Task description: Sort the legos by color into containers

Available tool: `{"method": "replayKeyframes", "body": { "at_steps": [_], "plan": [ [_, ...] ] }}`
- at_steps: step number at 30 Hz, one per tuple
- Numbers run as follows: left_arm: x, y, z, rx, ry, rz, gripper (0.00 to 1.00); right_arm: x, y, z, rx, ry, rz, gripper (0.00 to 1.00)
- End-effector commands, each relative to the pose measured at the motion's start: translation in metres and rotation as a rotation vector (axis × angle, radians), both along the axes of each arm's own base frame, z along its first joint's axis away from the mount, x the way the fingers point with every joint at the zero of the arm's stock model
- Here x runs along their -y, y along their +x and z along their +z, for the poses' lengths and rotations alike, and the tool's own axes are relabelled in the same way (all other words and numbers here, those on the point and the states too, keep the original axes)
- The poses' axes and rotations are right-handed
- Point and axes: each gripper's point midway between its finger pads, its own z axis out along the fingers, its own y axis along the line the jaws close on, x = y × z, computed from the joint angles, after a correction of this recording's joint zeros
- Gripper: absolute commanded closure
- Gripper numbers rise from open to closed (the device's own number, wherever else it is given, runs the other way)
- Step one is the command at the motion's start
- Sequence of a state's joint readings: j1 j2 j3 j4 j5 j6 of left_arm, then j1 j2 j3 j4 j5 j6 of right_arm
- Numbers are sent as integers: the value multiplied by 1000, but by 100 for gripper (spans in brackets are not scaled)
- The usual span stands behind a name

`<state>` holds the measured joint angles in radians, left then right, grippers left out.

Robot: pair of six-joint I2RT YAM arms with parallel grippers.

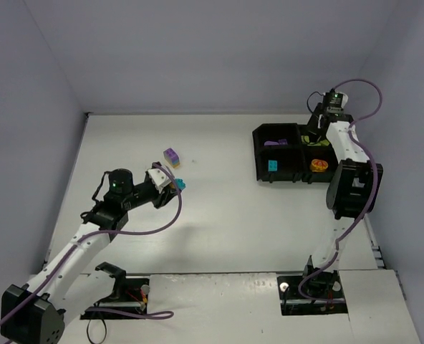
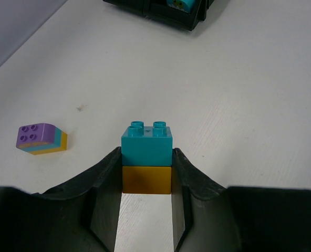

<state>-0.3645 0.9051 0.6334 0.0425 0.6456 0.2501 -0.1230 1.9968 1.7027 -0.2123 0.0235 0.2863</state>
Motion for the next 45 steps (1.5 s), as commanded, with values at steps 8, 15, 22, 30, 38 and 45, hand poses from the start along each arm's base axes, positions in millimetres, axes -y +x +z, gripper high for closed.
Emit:
{"method": "replayKeyframes", "body": {
  "at_steps": [8, 15, 22, 30, 38, 45],
  "plan": [
    [8, 4, 29, 91, -47, -34, 98, 18, 36, 41, 128, -18, -9, 36],
    [12, -2, 55, 157, -72, -72, 98, -47, 10, 87, 209, 150, 213, 34],
    [10, 1, 78, 207, -42, -78, 98, -228, -81, 157, 290, 413, 796, 32],
    [12, 0, 82, 210, -37, -91, 98, -360, -192, 165, 239, 632, 1138, 30],
    [13, 1, 86, 216, -23, -100, 98, -424, -244, 163, 228, 718, 1264, 31],
    [9, -4, 79, 188, -5, -98, 98, -452, -263, 154, 195, 744, 1305, 32]
  ]
}}
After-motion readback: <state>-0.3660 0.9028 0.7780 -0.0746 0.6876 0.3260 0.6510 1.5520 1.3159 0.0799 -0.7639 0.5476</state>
